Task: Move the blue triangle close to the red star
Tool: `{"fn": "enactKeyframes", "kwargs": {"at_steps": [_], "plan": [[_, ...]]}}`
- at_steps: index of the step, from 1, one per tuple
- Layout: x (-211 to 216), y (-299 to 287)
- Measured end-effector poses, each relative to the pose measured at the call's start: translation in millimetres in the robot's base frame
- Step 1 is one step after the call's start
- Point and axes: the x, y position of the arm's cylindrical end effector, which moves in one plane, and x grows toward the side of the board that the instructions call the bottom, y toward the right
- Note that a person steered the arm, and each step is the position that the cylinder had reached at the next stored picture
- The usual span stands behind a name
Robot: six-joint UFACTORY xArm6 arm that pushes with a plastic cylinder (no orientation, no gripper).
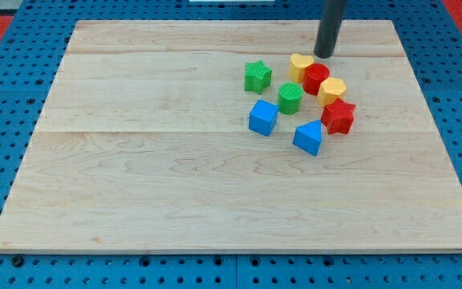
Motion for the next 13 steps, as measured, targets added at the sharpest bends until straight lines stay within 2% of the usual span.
{"fn": "enactKeyframes", "kwargs": {"at_steps": [3,5,10,11,12,13], "plan": [[11,-46],[4,-130],[68,-148],[108,-160],[176,-160],[221,-142]]}}
